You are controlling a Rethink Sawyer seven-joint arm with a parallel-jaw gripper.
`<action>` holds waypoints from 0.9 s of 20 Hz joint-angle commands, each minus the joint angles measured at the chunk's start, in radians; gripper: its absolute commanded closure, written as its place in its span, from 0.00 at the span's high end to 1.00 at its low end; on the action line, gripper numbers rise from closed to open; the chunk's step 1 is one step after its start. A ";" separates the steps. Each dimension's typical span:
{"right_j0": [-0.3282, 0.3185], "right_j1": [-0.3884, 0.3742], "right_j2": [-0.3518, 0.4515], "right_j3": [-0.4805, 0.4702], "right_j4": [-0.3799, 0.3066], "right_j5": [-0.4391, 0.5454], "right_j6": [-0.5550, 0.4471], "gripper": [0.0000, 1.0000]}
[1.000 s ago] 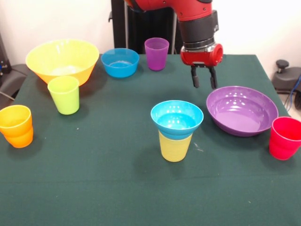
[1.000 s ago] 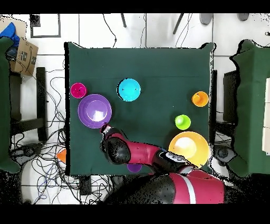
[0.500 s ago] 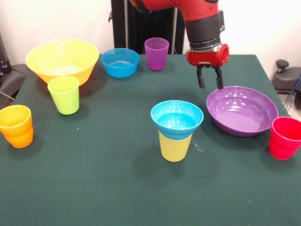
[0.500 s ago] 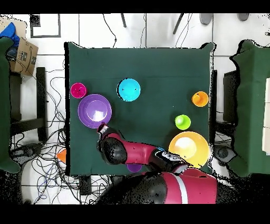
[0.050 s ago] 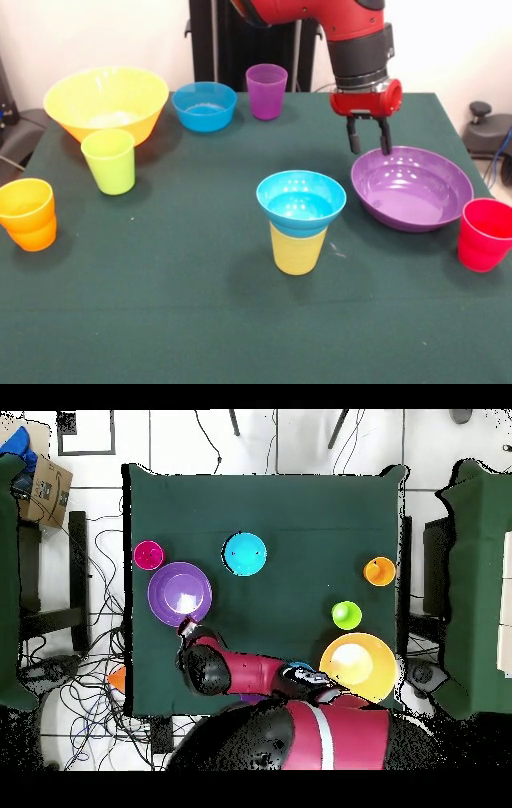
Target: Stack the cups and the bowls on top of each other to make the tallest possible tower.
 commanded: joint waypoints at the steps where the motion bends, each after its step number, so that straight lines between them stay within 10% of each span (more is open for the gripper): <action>1: 0.043 0.080 0.000 -0.114 0.072 -0.060 0.193 1.00; 18: 0.159 0.056 -0.128 -0.141 0.161 0.008 0.138 1.00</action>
